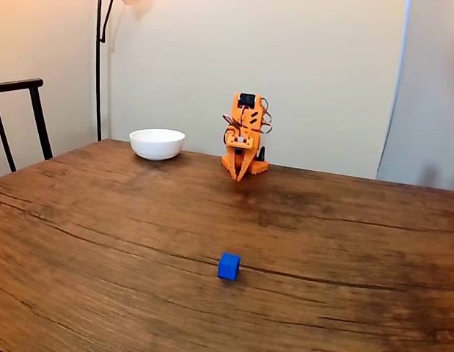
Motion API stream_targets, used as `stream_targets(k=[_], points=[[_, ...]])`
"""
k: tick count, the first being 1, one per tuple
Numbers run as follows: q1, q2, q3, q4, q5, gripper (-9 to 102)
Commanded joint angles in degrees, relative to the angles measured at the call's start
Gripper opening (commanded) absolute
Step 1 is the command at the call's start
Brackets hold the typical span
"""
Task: Grasp the cube and drop it in the bowl
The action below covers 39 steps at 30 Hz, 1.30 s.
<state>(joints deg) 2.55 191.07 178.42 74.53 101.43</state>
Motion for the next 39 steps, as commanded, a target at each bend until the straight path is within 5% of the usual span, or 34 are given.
stream_targets(k=[1, 23, 39], points=[[0.26, -0.79, -0.18, 3.6, 0.18, 0], [-0.26, -0.62, -0.18, 2.99, -0.53, 0], [0.09, -0.7, -0.35, -22.15, -0.79, 0]])
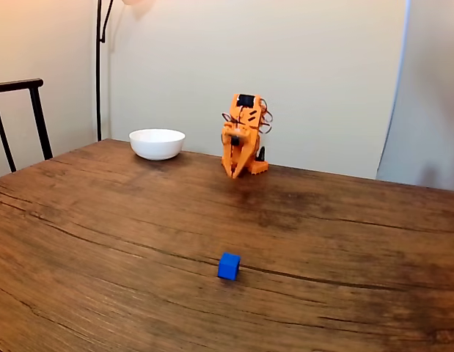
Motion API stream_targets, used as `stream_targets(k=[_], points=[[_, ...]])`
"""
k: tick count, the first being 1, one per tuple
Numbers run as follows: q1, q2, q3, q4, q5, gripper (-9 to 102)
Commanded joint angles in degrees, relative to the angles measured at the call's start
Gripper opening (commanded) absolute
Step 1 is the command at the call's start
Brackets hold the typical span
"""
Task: Grasp the cube and drop it in the bowl
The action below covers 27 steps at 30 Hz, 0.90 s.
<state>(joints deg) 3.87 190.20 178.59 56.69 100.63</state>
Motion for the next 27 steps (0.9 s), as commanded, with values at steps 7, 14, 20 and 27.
stream_targets(k=[7, 14, 20, 27], points=[[-7.29, -0.09, -3.87, -5.27, -7.56, 0], [-7.12, -0.53, -9.76, -5.27, -8.26, -1], [-6.94, -1.14, -13.54, -5.36, -8.35, -1], [-7.56, -17.67, -24.96, -6.15, -9.4, 0]])
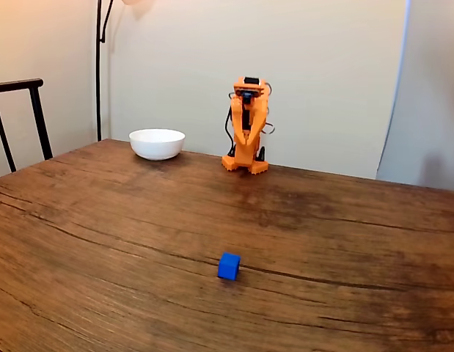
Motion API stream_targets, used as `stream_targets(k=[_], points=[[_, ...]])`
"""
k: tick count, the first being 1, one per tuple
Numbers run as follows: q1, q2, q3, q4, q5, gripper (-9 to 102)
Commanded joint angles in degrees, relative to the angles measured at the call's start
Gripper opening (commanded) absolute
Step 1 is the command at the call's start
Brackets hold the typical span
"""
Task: Grasp the cube and drop it in the bowl
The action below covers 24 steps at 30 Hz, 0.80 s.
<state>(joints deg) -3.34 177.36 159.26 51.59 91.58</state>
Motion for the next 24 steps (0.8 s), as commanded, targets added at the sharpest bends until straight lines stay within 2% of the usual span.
stream_targets(k=[1, 15, 24], points=[[-0.35, -8.35, -8.17, -1.05, -0.35, 0], [-0.35, -45.62, -36.12, -1.67, -0.18, 0], [-1.93, -62.05, -40.87, -15.64, -0.18, 0]])
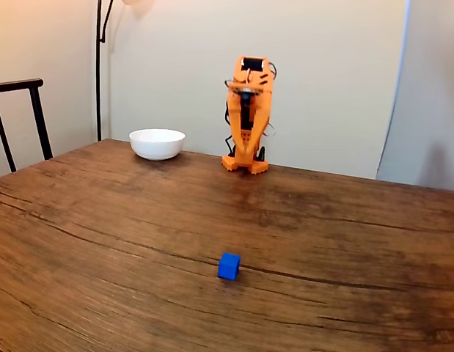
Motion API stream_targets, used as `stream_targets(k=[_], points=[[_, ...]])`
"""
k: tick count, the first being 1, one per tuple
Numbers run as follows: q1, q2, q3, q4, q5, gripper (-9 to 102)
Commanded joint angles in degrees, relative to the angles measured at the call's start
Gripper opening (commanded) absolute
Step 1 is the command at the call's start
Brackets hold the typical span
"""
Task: Grasp the cube and drop it in the bowl
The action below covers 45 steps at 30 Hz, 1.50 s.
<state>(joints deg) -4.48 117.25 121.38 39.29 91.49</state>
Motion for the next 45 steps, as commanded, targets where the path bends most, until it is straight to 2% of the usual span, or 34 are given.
stream_targets(k=[1, 8, 20, 31, 37, 45], points=[[-0.88, -3.6, -3.08, -4.66, -0.18, 0], [-1.32, -14.24, -8.35, -12.13, -0.18, 0], [-0.97, -32.52, -23.29, -15.82, -0.18, 0], [-0.97, -46.76, -28.3, -33.49, -0.18, 0], [-1.05, -53.96, -32.26, -38.85, -0.09, 0], [-1.85, -59.94, -35.6, -45.0, 0.44, 20]])
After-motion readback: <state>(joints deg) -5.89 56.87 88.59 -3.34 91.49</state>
